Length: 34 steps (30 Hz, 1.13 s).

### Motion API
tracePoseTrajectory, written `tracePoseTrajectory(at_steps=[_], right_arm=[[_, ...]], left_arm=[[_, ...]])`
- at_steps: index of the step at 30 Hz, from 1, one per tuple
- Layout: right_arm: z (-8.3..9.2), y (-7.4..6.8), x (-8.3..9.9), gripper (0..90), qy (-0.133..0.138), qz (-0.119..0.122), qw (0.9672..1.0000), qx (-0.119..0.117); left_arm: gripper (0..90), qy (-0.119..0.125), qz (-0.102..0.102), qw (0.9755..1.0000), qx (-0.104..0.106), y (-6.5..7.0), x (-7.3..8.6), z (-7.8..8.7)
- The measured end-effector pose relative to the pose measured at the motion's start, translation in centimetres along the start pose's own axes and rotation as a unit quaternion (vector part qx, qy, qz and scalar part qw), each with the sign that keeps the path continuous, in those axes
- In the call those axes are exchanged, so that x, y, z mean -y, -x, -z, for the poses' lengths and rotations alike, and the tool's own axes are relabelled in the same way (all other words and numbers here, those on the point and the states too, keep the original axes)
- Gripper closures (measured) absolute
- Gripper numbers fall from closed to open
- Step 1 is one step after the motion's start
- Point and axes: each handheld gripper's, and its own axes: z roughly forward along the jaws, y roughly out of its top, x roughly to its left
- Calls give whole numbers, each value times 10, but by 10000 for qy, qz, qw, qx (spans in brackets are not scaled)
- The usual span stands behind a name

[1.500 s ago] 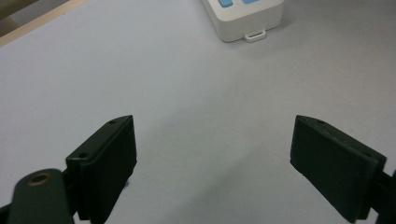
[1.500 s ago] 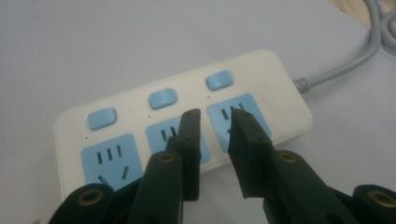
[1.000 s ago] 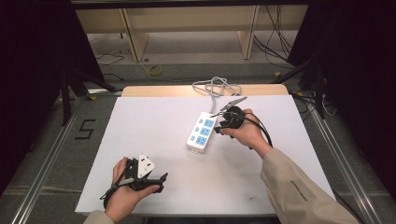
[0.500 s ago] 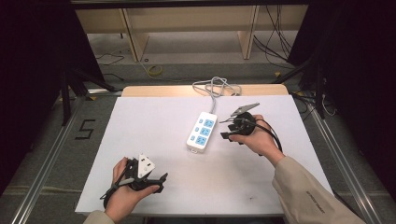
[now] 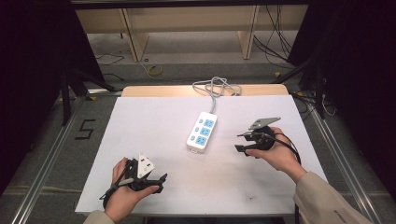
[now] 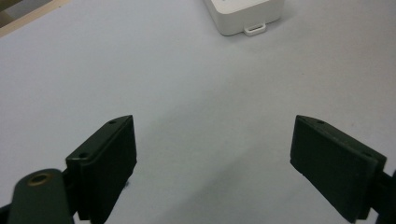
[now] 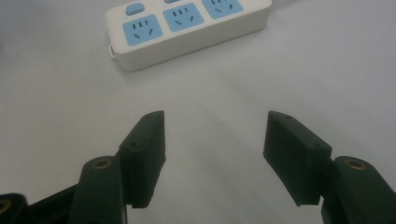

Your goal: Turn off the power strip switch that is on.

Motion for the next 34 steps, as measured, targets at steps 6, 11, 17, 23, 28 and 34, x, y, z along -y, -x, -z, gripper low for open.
tracePoseTrajectory(at_steps=[6,11,17,23,28,34], right_arm=[[16,0,27,363,107,-167,9998,-20],[29,-2,45,355,265,-236,9994,24],[41,-5,63,346,435,-261,9987,103],[50,-10,76,338,560,-297,9979,134],[55,-11,80,328,631,-338,9973,177],[56,-10,82,324,664,-401,9968,177]], left_arm=[[141,-5,5,10000,3,1,0,0],[141,3,0,10000,1,1,0,0],[141,-14,-36,10000,11,2,0,1],[141,-1,-25,10000,26,2,1,1],[140,13,-52,10000,52,3,1,1],[138,64,16,9998,201,6,-2,1]])
